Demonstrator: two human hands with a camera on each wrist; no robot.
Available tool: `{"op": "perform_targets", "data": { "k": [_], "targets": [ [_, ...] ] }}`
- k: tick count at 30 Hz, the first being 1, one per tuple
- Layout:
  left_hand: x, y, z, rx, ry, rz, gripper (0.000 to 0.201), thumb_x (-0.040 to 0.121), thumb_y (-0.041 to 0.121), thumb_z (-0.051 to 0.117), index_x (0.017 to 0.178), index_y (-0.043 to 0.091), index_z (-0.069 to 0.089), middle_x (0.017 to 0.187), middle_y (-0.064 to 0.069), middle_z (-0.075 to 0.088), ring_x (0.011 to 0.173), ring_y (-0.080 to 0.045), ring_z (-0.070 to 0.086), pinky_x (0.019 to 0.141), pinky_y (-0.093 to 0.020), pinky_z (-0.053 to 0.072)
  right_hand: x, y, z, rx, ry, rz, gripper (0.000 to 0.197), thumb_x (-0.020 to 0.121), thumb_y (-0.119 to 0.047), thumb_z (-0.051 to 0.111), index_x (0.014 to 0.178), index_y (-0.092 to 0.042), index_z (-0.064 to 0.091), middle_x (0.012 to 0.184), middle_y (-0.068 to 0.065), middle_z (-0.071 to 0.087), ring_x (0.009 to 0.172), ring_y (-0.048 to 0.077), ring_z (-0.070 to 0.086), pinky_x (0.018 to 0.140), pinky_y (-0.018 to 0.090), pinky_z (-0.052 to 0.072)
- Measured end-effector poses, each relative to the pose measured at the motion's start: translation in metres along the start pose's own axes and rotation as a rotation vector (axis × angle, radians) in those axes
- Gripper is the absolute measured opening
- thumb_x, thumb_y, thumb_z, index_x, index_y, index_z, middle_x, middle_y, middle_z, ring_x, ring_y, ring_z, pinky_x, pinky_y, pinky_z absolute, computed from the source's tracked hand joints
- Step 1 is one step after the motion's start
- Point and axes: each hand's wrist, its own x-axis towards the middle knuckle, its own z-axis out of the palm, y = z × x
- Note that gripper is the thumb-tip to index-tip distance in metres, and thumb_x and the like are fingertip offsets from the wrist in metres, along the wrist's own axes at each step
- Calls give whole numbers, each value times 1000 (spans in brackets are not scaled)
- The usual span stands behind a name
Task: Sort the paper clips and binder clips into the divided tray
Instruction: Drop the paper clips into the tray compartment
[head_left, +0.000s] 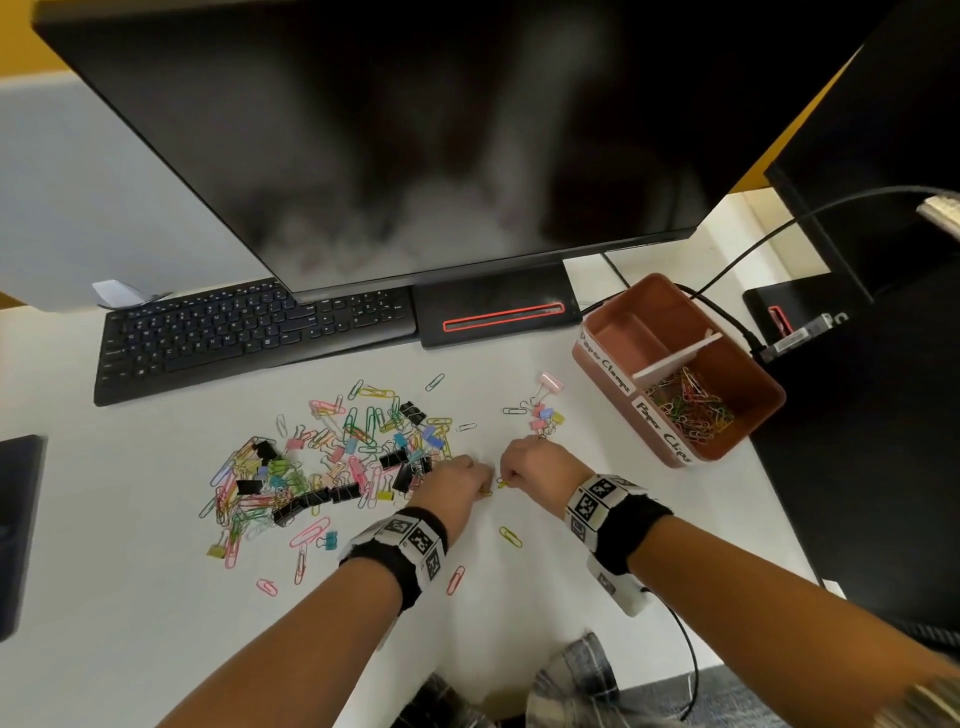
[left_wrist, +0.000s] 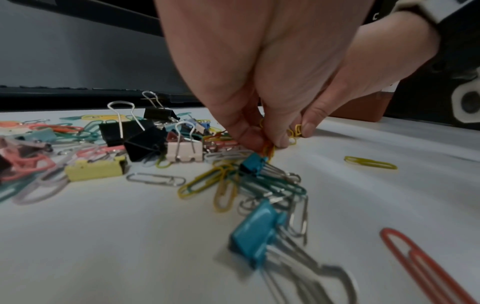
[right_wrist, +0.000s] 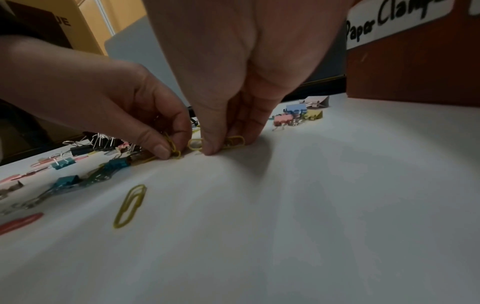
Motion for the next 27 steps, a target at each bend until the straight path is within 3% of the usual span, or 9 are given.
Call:
{"op": "perform_targets", "data": {
  "k": [7,11,14,17,20,22,24,27],
  "targets": [
    [-2,0,-1,-47,53,39,21,91,3,43,102,8,60,104,-12,56,99,-23,52,69,-20,25,-1,-4,-1,80,0,111,28,91,-10,50,118,-10,57,116,13,60,106,30,58,92,38,47],
    [-5,3,-4,-46,42,35,22,88,1,42,102,7,58,98,-13,58,87,-18,45,59,-24,25,0,-6,-2,118,5,135,23,90,-8,51,108,-8,65,117,13,56,105,29,59,94,35,46],
    [-5,1,-2,-71,36,44,20,88,1,41,98,8,57,87,-7,51,82,-14,40,53,-8,19,-3,-6,0,139,5,155,24,87,-3,50,105,-8,65,115,12,60,105,28,59,93,35,47],
    [-5,-2,1,-139,54,28,17,89,2,46,94,10,60,83,-1,49,81,-15,44,59,-16,26,-10,-3,4,168,14,187,25,85,-1,50,104,-10,64,111,11,64,103,28,60,91,34,49],
    [-5,1,-7,-336,116,-48,13,87,4,56,89,12,66,76,10,56,69,-3,52,65,-8,36,-23,3,1,217,47,192,24,85,-4,52,104,-12,65,109,10,65,102,27,61,91,33,50],
    [1,16,-26,-429,152,-41,11,86,7,60,87,15,66,76,12,60,68,0,54,66,-10,40,-39,13,-12,278,136,205,22,85,-5,54,101,-13,66,105,10,67,96,26,63,89,33,51],
    [14,41,-51,-509,204,27,9,83,9,64,86,16,68,81,8,67,71,-9,61,69,-15,44,-62,26,-34,309,335,208,19,81,-4,58,95,-13,68,95,9,69,84,24,66,82,34,54],
    [44,97,-84,-687,255,125,7,80,8,68,81,14,66,71,3,66,60,-7,58,62,-10,44,-103,52,-73,279,629,267,16,76,-1,67,88,-12,70,85,5,69,74,18,65,75,23,51]
  ]
}}
